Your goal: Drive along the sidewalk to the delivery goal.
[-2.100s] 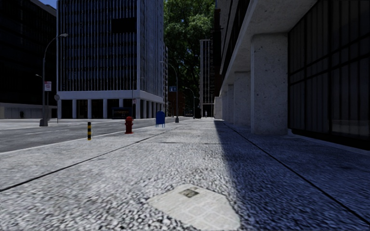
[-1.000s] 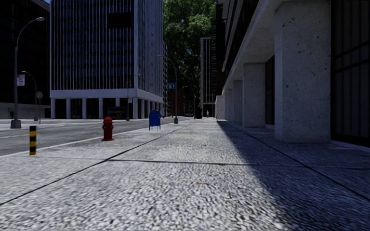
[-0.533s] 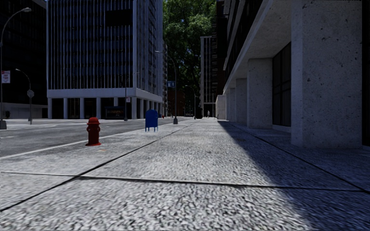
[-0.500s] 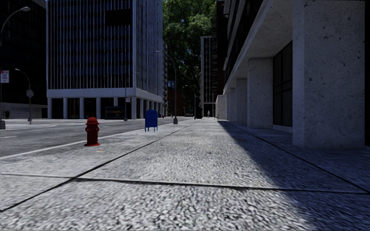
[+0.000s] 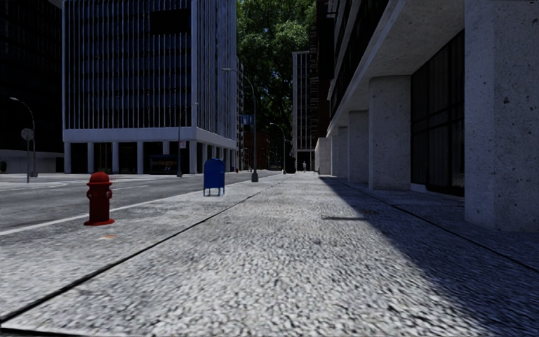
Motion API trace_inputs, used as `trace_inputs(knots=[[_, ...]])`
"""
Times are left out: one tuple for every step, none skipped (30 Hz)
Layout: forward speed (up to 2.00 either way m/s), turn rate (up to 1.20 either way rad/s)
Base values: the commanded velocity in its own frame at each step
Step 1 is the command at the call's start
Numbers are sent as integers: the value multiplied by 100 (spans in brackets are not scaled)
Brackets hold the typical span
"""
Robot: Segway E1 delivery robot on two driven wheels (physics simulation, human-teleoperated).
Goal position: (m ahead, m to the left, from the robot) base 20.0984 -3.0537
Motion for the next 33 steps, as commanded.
trace_inputs(knots=[[200, 0], [200, 0], [200, 0], [200, 0], [200, 0], [200, 0], [200, 0], [200, 0], [200, 0], [200, 0], [200, 0], [200, 0], [200, 0], [200, 0], [200, 0], [200, 0], [200, 0], [200, 0], [200, 0], [200, 0], [200, 0], [200, 0], [200, 0], [200, 0], [200, 0], [200, 0], [200, 0], [200, 0], [200, 0], [200, 0], [200, 0], [200, 0], [200, 0]])
